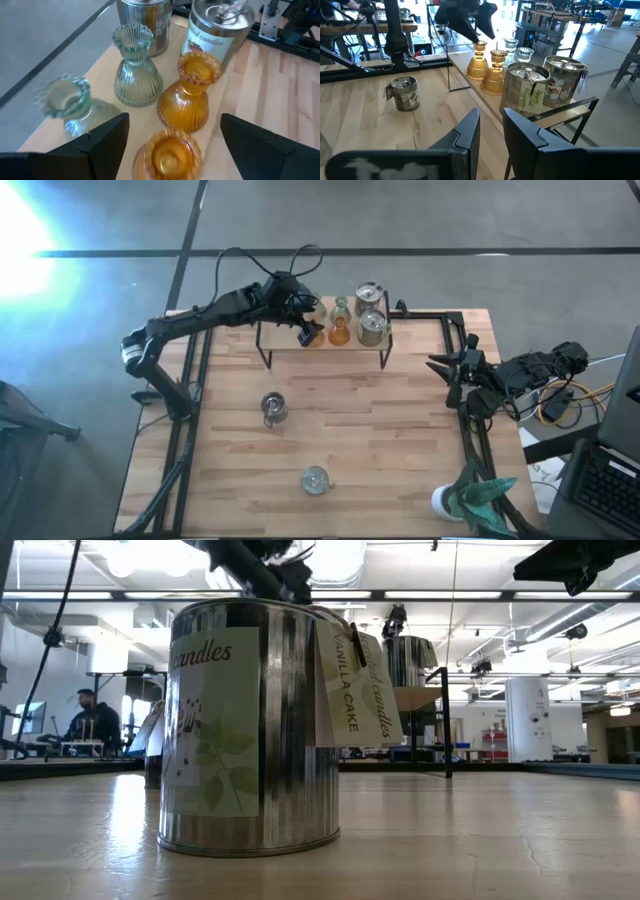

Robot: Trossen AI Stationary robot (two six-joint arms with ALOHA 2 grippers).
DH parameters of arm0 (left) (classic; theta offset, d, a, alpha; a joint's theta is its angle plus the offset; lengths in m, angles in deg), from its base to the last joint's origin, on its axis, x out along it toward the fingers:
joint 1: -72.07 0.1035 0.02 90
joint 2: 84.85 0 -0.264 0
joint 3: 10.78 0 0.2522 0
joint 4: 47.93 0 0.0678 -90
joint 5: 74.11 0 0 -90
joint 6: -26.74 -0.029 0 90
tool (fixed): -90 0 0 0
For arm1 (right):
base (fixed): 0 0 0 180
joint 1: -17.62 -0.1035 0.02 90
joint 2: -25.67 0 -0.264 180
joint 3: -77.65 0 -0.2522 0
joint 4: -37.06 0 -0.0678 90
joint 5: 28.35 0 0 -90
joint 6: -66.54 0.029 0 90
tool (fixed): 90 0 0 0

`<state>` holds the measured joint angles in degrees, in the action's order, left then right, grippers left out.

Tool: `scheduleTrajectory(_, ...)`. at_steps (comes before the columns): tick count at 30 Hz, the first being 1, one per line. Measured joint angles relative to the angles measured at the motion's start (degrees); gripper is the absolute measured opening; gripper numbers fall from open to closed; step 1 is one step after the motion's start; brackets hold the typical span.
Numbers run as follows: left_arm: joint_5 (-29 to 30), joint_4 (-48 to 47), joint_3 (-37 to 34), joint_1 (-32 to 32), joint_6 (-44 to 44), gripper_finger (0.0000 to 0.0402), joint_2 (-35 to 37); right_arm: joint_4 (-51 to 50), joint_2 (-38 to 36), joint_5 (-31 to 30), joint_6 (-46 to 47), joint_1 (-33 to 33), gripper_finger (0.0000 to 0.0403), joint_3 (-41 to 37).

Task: Pick & Place candle stick holders
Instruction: Put the brown scented candle on the shelf

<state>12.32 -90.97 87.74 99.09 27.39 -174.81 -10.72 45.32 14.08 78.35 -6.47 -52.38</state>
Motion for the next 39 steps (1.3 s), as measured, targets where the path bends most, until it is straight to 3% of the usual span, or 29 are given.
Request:
scheduleTrajectory(6, 0.5, -12.8, 6.1, -1.0, 0.0, 0.0314, 3.0, 0.0, 0.0, 0.0, 0.0, 0.0, 0.0066, 0.0)
scheduleTrajectory(10, 4.3, -21.3, 7.9, -3.7, 1.2, 0.0314, 7.1, 0.0, 0.0, 0.0, 0.0, 0.0, 0.0063, 0.0)
scheduleTrajectory(14, 9.6, -30.7, 7.8, -9.0, 8.0, 0.0314, 11.5, 0.0, 0.0, 0.0, 0.0, 0.0, 0.0068, 0.0)
scheduleTrajectory(20, 22.5, -41.2, 5.1, -21.3, 25.0, 0.0314, 16.9, 0.0, 0.0, 0.0, 0.0, 0.0, 0.0079, 0.0)
scheduleTrajectory(25, 28.3, -41.5, -2.1, -30.5, 34.4, 0.0314, 21.1, 0.0, 0.0, 0.0, 0.0, 0.0, 0.0087, 0.0)
scheduleTrajectory(29, 31.4, -37.9, -11.5, -34.4, 42.3, 0.0314, 23.6, 0.0, 0.0, 0.0, 0.0, 0.0, 0.0091, 0.0)
scheduleTrajectory(31, 30.7, -35.2, -17.1, -35.4, 45.8, 0.0314, 24.3, 0.0, 0.0, 0.0, 0.0, 0.0, 0.0091, 0.0)
scheduleTrajectory(35, 23.6, -31.9, -27.3, -37.5, 54.7, 0.0314, 26.4, 0.0, 0.0, 0.0, 0.0, 0.0, 0.0084, 0.0)
scheduleTrajectory(39, 22.3, -22.8, -35.7, -39.8, 59.3, 0.0331, 32.6, 0.0, 0.0, 0.0, 0.0, 0.0, 0.0075, 0.0)
